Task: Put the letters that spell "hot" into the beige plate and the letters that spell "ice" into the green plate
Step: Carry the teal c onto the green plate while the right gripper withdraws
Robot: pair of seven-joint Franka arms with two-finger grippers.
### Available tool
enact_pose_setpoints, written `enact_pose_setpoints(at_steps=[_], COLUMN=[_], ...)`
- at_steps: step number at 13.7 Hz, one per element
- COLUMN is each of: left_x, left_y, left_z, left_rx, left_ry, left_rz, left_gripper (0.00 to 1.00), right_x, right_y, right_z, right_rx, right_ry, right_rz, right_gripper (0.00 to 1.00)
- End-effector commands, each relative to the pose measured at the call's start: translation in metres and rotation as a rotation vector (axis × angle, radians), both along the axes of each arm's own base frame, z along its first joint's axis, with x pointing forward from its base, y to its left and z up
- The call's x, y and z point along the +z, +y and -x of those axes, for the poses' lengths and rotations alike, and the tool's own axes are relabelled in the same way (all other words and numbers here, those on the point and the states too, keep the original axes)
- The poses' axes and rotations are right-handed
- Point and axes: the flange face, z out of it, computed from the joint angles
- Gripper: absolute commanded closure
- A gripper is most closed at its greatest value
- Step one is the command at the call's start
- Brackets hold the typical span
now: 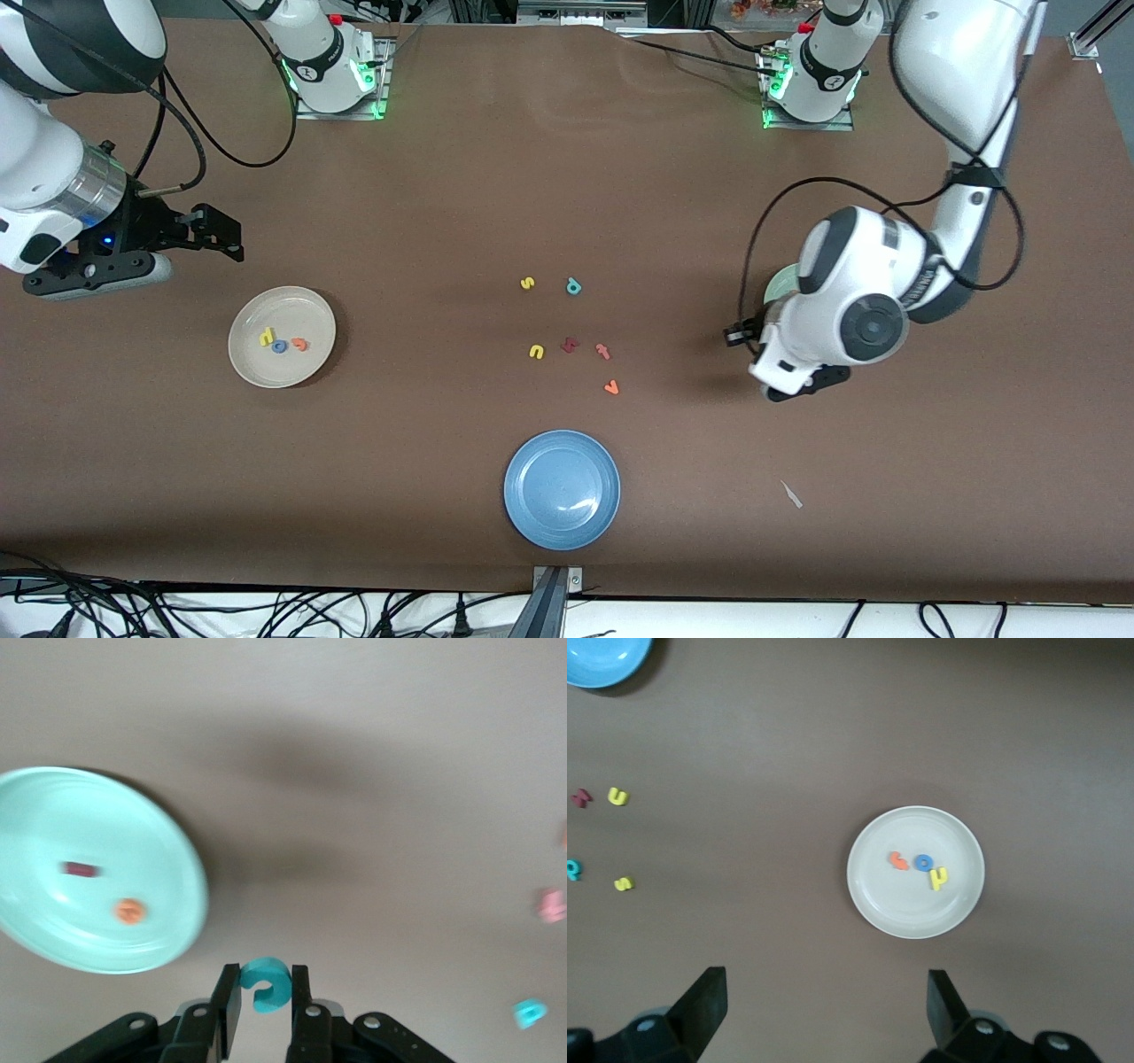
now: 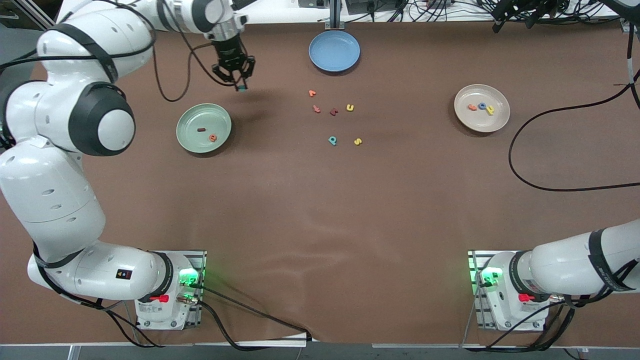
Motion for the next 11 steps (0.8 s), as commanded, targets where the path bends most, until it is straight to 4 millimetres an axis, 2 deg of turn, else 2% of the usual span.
enact_pose_setpoints(at_steps=[1,3,5,6,7,8,9,11], left_x=[-0.009,-0.032,-0.065,-0.085,-0.095,-0.116,-0.132,-0.148], left_y=[0.064,0.107,0.132,0.139,0.148,0.151,0.160,0.165], left_z=[0.008,0.015,0.022,0.030,0.032,0.039,0.043,0.051], left_rx=[-0.113,-0.158,-0.191,-0.203,-0.197,-0.193,-0.187,-0.185], left_ry=[0.076,0.126,0.183,0.220,0.233,0.272,0.300,0.330], left_rz=[0.031,0.026,0.009,0.008,0.005,0.011,0.009,0.009], left_gripper=[0.94,0.93,0.93,0.93,0.92,0.89,0.89,0.86], right_x=[0.002,0.008,0.022,0.023,0.030,0.043,0.047,0.048], right_y=[0.003,0.001,-0.001,-0.004,-0.005,-0.004,-0.005,-0.008], right_z=[0.002,0.002,0.000,0.001,0.003,0.004,0.005,0.005], right_rx=[-0.015,-0.008,-0.003,-0.005,-0.007,-0.006,-0.005,-0.002], right_ry=[0.000,-0.009,-0.031,-0.028,-0.016,-0.016,-0.015,-0.014], right_rz=[-0.031,-0.028,-0.027,-0.022,-0.019,-0.016,-0.012,0.018], right_gripper=[0.00,0.00,0.00,0.00,0.00,0.00,0.00,0.00])
